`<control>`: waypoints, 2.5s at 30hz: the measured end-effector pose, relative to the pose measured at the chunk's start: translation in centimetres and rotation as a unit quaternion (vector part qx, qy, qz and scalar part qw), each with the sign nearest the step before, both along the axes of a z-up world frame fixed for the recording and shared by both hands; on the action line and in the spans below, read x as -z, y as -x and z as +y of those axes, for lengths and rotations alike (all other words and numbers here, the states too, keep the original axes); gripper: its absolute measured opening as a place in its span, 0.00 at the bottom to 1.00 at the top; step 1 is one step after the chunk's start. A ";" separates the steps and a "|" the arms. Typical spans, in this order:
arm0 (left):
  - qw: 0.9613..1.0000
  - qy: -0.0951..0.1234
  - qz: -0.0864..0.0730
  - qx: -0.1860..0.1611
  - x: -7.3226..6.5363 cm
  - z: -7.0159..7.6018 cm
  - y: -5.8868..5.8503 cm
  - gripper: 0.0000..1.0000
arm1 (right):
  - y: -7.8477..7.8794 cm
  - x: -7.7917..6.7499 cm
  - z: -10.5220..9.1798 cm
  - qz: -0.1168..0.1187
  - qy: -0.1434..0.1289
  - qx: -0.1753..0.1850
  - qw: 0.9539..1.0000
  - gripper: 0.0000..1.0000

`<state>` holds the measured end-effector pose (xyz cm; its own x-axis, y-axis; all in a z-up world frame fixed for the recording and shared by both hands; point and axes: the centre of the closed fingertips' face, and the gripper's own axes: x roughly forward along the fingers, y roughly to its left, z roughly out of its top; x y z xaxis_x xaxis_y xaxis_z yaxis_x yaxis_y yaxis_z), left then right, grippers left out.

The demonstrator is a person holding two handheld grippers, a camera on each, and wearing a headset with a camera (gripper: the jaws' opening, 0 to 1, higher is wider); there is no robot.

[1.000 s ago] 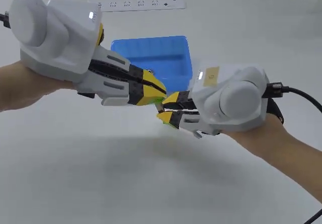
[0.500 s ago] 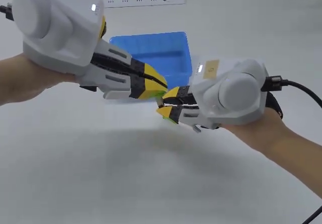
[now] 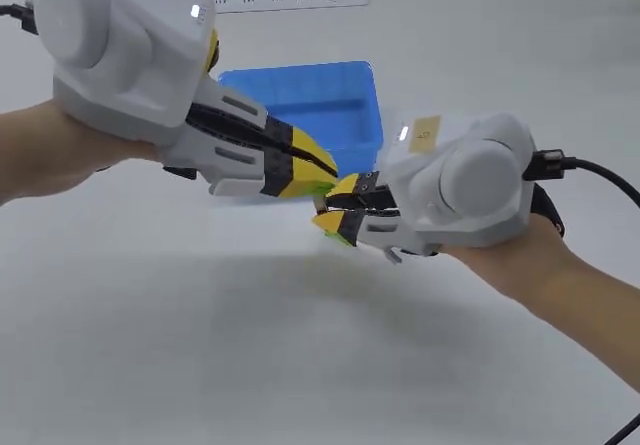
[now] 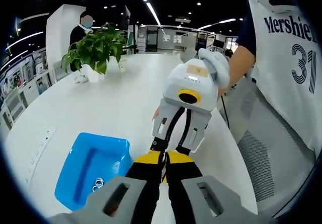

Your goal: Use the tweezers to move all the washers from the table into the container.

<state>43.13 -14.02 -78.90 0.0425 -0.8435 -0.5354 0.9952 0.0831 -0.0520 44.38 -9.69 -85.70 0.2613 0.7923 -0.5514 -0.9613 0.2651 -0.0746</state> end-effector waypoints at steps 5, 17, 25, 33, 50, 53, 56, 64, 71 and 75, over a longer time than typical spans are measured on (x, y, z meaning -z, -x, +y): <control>1.000 -0.006 -0.003 0.005 -0.1 -0.3 0.0 0.06 | -0.1 0.0 -0.1 0.005 -0.003 0.002 1.000 0.10; 1.000 -0.001 -0.006 0.006 -2.0 -2.9 1.4 0.05 | 0.1 -1.3 0.1 0.014 -0.021 -0.007 1.000 0.10; 1.000 0.000 -0.015 0.009 -2.8 0.2 0.4 0.05 | 0.3 -2.9 1.1 0.006 -0.031 -0.020 0.999 0.10; 0.999 0.003 -0.033 0.004 -4.3 2.4 -0.8 0.05 | 0.0 -5.3 2.1 -0.016 -0.034 -0.045 0.998 0.10; 0.996 -0.007 -0.083 0.017 -9.4 2.9 -2.6 0.05 | -1.9 -10.2 2.5 -0.054 -0.045 -0.069 0.995 0.10; 0.996 -0.008 -0.088 0.017 -10.2 3.0 -2.9 0.05 | -2.3 -10.8 2.7 -0.062 -0.044 -0.072 0.994 0.10; 0.996 -0.009 -0.093 0.016 -10.4 3.5 -3.6 0.05 | -2.8 -11.1 2.9 -0.066 -0.046 -0.075 0.994 0.10; 0.996 -0.013 -0.093 0.002 -10.0 4.0 -5.1 0.05 | -4.5 -10.8 3.6 -0.064 -0.049 -0.082 0.993 0.10; 0.996 -0.015 -0.088 -0.003 -8.9 4.2 -6.6 0.05 | -5.9 -9.7 3.9 -0.050 -0.054 -0.089 0.993 0.10; 0.996 -0.017 -0.083 0.000 -7.8 4.3 -7.2 0.05 | -6.5 -8.7 4.1 -0.049 -0.049 -0.092 0.993 0.10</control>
